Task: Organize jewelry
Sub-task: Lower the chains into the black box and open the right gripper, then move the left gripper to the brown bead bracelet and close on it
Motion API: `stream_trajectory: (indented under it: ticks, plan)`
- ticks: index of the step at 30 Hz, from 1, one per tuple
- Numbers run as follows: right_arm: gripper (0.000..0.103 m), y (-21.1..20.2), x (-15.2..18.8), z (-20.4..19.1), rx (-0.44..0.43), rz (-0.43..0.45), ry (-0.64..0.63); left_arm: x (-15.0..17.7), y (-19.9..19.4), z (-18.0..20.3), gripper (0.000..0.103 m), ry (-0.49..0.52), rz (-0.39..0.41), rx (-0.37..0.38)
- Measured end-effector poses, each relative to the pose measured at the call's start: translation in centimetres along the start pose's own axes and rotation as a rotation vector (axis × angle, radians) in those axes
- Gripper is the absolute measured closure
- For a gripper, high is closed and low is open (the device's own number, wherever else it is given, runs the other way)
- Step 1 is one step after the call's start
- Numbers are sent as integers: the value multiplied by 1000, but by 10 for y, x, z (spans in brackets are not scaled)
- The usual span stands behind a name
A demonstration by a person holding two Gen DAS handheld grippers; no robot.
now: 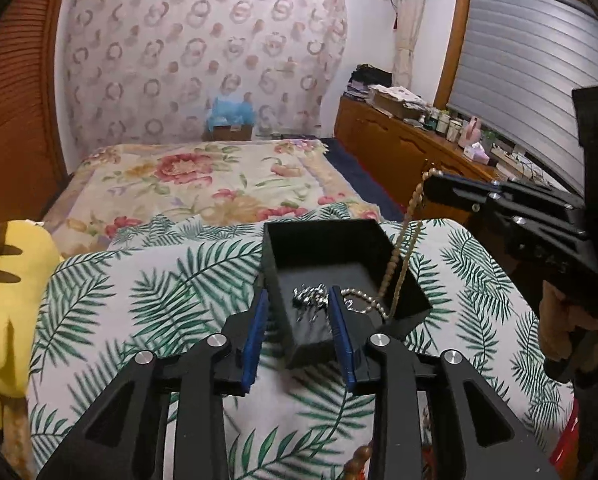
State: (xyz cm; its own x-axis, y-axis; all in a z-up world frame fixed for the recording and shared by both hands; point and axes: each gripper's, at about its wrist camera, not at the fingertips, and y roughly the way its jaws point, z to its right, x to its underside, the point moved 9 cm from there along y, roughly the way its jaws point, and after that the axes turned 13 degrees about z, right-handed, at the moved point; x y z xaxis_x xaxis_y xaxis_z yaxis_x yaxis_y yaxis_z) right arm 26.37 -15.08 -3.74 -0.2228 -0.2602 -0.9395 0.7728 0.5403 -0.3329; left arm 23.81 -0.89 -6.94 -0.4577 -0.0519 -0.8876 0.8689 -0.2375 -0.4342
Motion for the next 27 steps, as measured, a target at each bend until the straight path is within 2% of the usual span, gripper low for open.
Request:
stream_trajectory:
  ticks: [3,5,6,7,10,12,14,19,25,27]
  plan:
    - [98,-2,7,1,-4,-9,10,5,-10,-5,71,13,4,-17]
    - [88,-5,11,2,-3,-10,17,8,-14,-5,68,18,5,-23]
    - [77,-7,12,2,-2,-8,19,11,-18,-6,68,22,6,-23]
    - [75,-10,15,1,0,-6,21,12,-20,-6,68,25,4,-24]
    - [75,-21,25,3,2,-9,46,21,-28,-4,67,35,-1,-26]
    - [75,-32,34,1,-12,-11,68,27,-33,-2,59,38,-2,-21]
    - [75,-43,45,-1,-17,-19,77,35,-38,0,57,44,-7,-17]
    - [74,-66,80,-12,-24,-65,87,57,-48,7,56,40,-31,-8]
    - [74,-90,112,-25,-39,-100,125,83,-58,9,56,-29,-67,21]
    - [71,-96,120,-30,-45,-104,137,89,-60,10,56,-29,-73,18]
